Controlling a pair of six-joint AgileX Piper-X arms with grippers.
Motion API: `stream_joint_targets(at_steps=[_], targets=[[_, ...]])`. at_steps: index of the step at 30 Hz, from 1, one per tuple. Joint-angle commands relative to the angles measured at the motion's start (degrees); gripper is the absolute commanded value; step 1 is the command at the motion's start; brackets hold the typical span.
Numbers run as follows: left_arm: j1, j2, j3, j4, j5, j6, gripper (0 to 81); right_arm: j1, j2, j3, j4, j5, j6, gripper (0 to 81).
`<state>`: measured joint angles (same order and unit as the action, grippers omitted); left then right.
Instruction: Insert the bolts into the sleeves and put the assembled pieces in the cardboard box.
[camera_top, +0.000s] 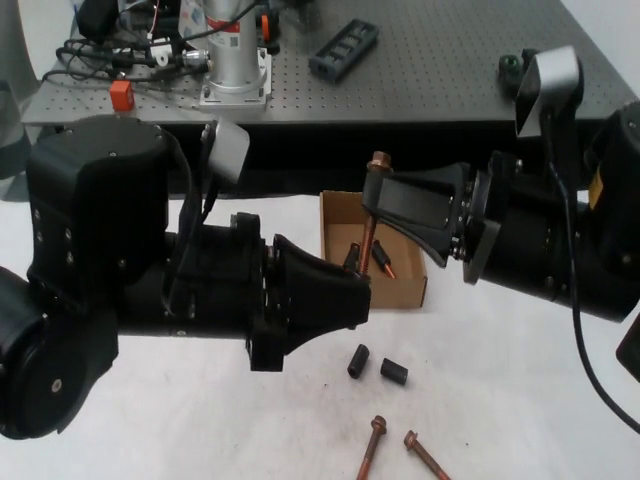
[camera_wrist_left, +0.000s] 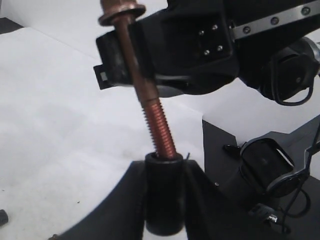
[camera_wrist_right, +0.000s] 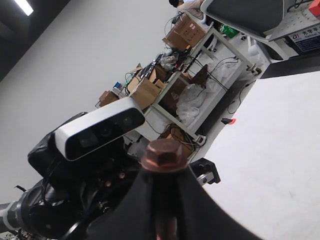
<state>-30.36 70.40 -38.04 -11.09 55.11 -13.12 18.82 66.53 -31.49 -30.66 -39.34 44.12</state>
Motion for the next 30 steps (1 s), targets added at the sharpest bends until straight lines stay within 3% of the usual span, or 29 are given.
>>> stream_joint_targets(at_steps=[1, 9, 16, 21, 25, 30], targets=[[-0.1, -0.6, -0.3, -2.4, -1.0, -0.4, 0.7, 0.0, -0.4, 0.0, -0.1, -0.7, -0.4, 2.7], [-0.1, -0.6, -0.3, -4.5, -6.1, -1.9, 0.7, 0.0, -0.4, 0.0, -0.1, -1.8, -1.6, 2.7], [-0.1, -0.6, -0.3, -6.2, -7.0, -1.2, 0.7, 3.3, -0.4, 0.0, 1.0, -4.6, -9.8, 2.0], [-0.1, -0.6, -0.3, -7.3, -8.6, -0.5, 0.7, 3.7, -0.4, 0.0, 1.6, -2.3, -12.4, 33.0], [-0.1, -0.6, -0.3, -8.4, -11.4, -0.2, 0.7, 0.9, -0.9, 0.0, 2.0, -1.6, -12.5, 34.7], [-0.1, 0.0, -0.7, -8.7, -20.2, -1.5, 0.7, -7.3, -4.1, 0.0, 4.8, -1.6, -14.0, 34.7]])
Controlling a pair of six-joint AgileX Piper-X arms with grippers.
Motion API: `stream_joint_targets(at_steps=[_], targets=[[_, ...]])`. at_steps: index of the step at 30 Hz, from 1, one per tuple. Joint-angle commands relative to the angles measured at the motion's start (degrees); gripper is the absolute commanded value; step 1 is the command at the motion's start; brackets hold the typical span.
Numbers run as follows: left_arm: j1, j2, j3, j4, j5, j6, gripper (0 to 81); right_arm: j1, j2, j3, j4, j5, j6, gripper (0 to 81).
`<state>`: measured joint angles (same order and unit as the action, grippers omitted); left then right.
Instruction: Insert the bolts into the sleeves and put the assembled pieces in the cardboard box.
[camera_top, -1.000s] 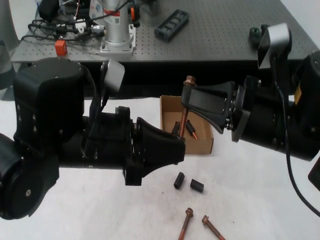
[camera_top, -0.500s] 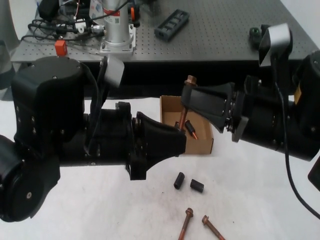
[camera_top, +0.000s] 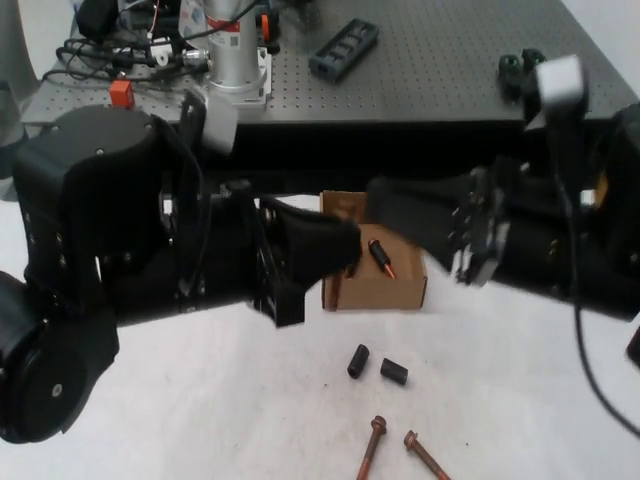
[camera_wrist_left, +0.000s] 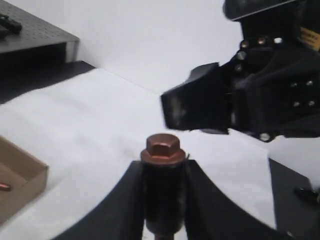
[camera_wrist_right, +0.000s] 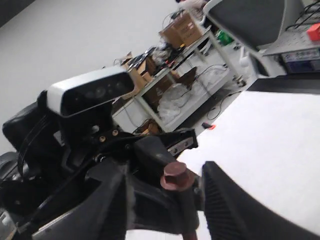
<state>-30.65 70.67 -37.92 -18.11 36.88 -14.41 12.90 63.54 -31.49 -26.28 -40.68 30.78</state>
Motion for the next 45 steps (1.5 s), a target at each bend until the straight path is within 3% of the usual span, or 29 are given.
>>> stream_joint_targets(at_steps=[1, 4, 8, 17, 23, 26, 33, 36, 40, 45], targets=[[0.2, 0.8, -1.6, -1.7, -4.2, -1.7, 0.7, -3.3, -1.9, 0.0, 3.1, -0.2, -1.9, 34.7], [0.2, 7.0, -7.1, -0.6, -9.5, -4.3, 0.7, -7.7, -4.1, -0.1, 14.3, 2.1, -8.3, 34.7], [0.2, 21.3, -21.4, 10.2, -16.8, -4.5, 0.7, -8.9, -6.2, -0.1, 32.6, 12.6, -18.5, 34.7], [0.2, 54.4, -63.9, 48.9, -25.7, 6.9, 0.7, -3.6, -6.4, -0.2, 59.0, 29.9, -28.3, 34.7], [0.2, 65.7, -81.5, 64.6, -29.1, 11.3, 0.7, 0.9, -3.6, -0.2, 62.4, 31.6, -28.2, 34.7], [0.2, 67.2, -83.2, 65.4, -29.1, 11.6, 2.3, 2.6, -0.7, -0.2, 62.4, 32.4, -28.2, 34.7], [0.2, 66.7, -83.2, 65.9, -28.7, 11.6, 33.2, 5.8, 8.3, -2.0, 61.6, 32.4, -32.0, 34.7], [0.2, 64.3, -83.2, 67.5, -28.5, 11.6, 32.3, 7.4, 13.1, -4.8, 61.6, 35.0, -34.5, 34.7], [0.3, 59.2, -81.9, 73.4, -31.3, 13.5, 23.2, 8.9, 20.3, -9.9, 62.4, 36.3, -36.0, 34.7], [0.3, 52.1, -70.9, 73.1, -33.7, 13.0, 20.4, 10.5, 27.1, -14.7, 63.6, 36.2, -38.5, 34.7]])
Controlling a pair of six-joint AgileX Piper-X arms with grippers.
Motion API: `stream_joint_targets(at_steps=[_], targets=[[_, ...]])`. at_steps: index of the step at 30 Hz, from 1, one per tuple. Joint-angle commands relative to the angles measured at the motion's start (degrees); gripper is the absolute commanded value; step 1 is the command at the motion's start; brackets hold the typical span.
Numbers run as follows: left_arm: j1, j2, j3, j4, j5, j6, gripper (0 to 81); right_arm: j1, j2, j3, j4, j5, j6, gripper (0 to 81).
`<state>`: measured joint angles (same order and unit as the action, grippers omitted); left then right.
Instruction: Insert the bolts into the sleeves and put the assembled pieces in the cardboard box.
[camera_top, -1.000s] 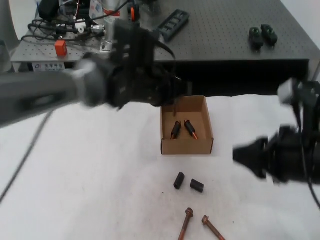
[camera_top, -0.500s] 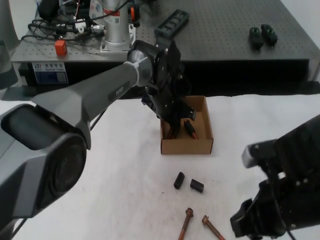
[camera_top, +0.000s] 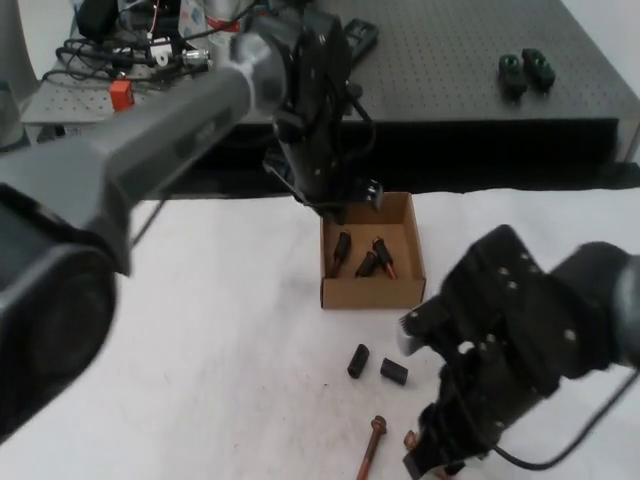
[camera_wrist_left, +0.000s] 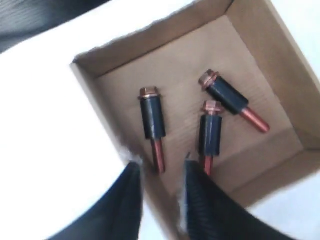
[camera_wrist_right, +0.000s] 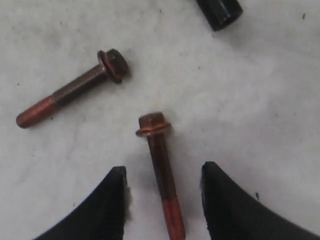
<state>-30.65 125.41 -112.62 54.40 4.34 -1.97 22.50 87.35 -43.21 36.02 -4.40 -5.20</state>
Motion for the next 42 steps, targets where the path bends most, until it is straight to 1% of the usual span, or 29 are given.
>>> stream_joint_targets(at_steps=[1, 3, 5, 8, 10, 11, 15, 17, 19, 21, 23, 29, 33, 37, 41, 42], targets=[[0.3, -4.2, 6.8, -0.4, -1.2, 0.5, 20.4, 1.1, 4.5, -3.8, 2.2, 0.0, -2.7, 34.6], [0.3, -7.4, 12.5, -2.7, -0.2, 0.5, 20.4, 1.5, 6.4, -4.7, 3.3, 0.3, -3.7, 33.0], [0.3, -9.7, 16.7, -5.4, 1.7, 0.5, 20.4, 1.7, 7.5, -4.7, 3.3, 2.3, -3.8, 28.5], [0.3, -11.6, 20.2, -7.0, 5.8, 0.7, 20.4, 1.7, 8.1, -4.7, 3.4, 3.9, -3.8, 15.2], [0.0, -11.6, 20.2, -6.7, 9.4, 1.0, 21.3, 1.7, 8.1, -4.7, 3.6, 5.2, -3.8, 3.0], [-0.1, -11.6, 20.2, -6.7, 10.2, 1.5, 23.2, 1.7, 7.9, -4.7, 3.3, 5.3, -3.8, 1.8], [-2.0, -11.6, 20.2, -8.3, 10.4, 3.7, 35.7, 0.9, 6.3, -4.4, 1.6, 5.6, -3.5, 2.9], [-3.4, -11.2, 20.2, -8.4, 9.9, 4.6, 37.9, -0.1, 4.1, -4.4, 1.2, 5.5, -3.5, 2.9], [-5.0, -10.3, 20.2, -8.5, 8.4, 6.1, 37.7, -1.7, 1.5, -4.4, 1.4, 5.5, -2.9, 2.9], [-6.8, -9.0, 20.2, -9.2, 5.1, 7.4, 37.7, -3.4, -1.5, -4.4, 2.3, 5.5, -2.1, 2.9], [-8.0, -7.5, 20.0, -9.5, 3.2, 7.8, 37.7, -5.2, -4.5, -4.4, 4.2, 5.5, -1.6, 2.9], [-9.6, -3.7, 20.0, -7.7, 2.5, 6.7, 37.7, -9.7, -12.5, -2.8, 8.0, 5.5, -1.2, 2.9], [-9.8, -2.4, 20.0, -7.6, 2.2, 6.4, 37.4, -11.2, -18.3, -0.4, 8.9, 5.5, -0.8, 2.9], [-9.8, -1.4, 20.0, -5.8, 2.2, 5.9, 31.6, -11.9, -23.2, 0.5, 10.6, 5.5, 0.2, 2.9], [-9.8, -0.5, 20.0, -3.3, 2.2, 5.9, 28.6, -12.0, -26.8, 0.5, 9.9, 5.5, 0.2, 2.9], [-9.8, -0.4, 20.0, -3.3, 2.2, 5.7, 26.7, -12.0, -27.4, 0.5, 9.8, 5.5, 0.2, 2.9]])
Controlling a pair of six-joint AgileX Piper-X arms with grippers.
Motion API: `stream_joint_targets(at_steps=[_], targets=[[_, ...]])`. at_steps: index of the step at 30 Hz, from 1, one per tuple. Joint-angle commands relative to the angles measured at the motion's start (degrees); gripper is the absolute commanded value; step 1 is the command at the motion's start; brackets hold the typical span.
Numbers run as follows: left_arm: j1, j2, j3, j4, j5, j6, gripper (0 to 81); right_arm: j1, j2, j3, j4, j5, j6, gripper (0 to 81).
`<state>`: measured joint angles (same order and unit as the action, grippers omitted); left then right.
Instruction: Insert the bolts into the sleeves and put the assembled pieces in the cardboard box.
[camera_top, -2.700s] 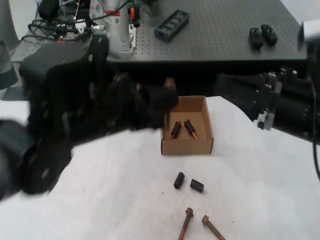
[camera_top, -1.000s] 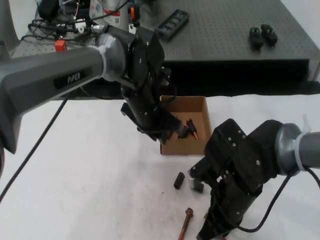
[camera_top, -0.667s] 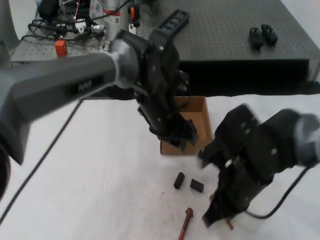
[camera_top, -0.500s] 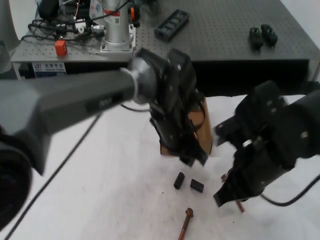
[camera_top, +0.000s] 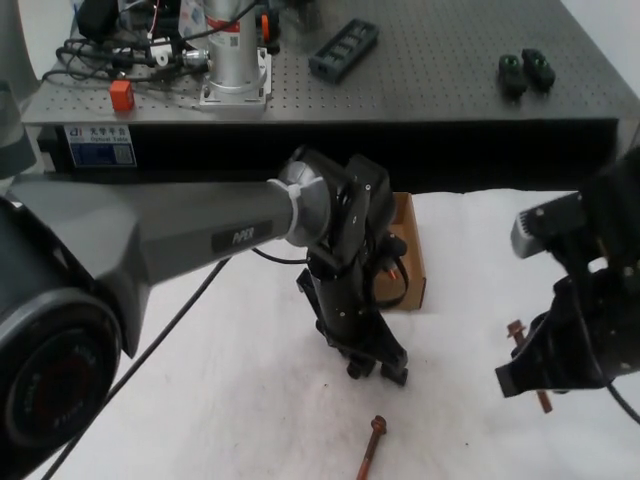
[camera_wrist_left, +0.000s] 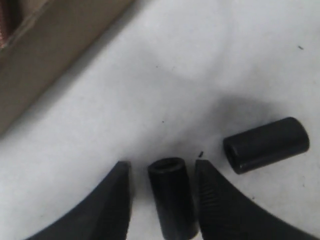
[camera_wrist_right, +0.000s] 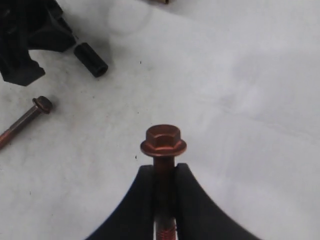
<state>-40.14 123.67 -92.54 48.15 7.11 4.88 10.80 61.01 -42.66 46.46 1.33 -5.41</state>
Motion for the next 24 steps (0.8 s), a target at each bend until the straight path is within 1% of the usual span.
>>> stream_joint_targets(at_steps=[1, 5, 7, 8, 10, 12, 15, 18, 20, 23, 24], targets=[[-0.3, 1.4, -0.1, 3.0, -0.6, -1.2, 23.8, -0.3, -1.7, 0.0, -0.7, -0.2, 0.4, 2.9], [-0.3, 1.4, -0.1, 3.2, -0.5, -1.2, 10.3, -0.3, -2.9, 0.0, -0.5, -0.2, 0.7, 2.9], [-0.3, 1.4, -0.1, 3.3, -0.5, -1.2, 2.0, -0.3, -2.9, 0.0, -0.5, -0.2, 0.7, 2.9], [-0.3, 1.1, -0.1, 3.3, 0.0, -1.2, 0.6, -0.3, -2.9, 0.0, -0.6, -0.2, 0.7, 2.9], [-0.3, 0.1, -0.1, 3.3, 2.0, -1.2, 0.6, -0.3, -2.9, 0.0, -1.6, -2.4, 2.6, 2.9], [-0.3, -2.2, 0.1, 3.3, 4.4, -1.4, 0.6, -0.3, -3.3, 0.2, -4.9, -6.4, 4.6, 2.9], [0.4, -8.5, 2.9, 0.2, 8.7, -2.0, 0.6, -0.3, -5.2, 2.0, -15.0, -11.8, 9.7, 2.9], [1.0, -18.9, 13.0, -11.4, 10.7, -2.7, 0.6, -0.3, -7.3, 5.0, -27.9, -18.9, 16.9, 2.9], [1.1, -26.0, 22.1, -23.6, 15.1, -3.3, 0.6, -0.3, -7.7, 6.8, -36.5, -22.8, 22.3, 2.9], [0.8, -34.0, 34.1, -42.5, 20.7, -4.9, 0.6, -0.1, -7.3, 9.2, -49.4, -25.7, 30.1, 2.9], [0.8, -35.7, 37.1, -47.2, 21.6, -5.5, 0.6, 0.1, -6.9, 9.5, -52.4, -26.6, 32.2, 2.9]])
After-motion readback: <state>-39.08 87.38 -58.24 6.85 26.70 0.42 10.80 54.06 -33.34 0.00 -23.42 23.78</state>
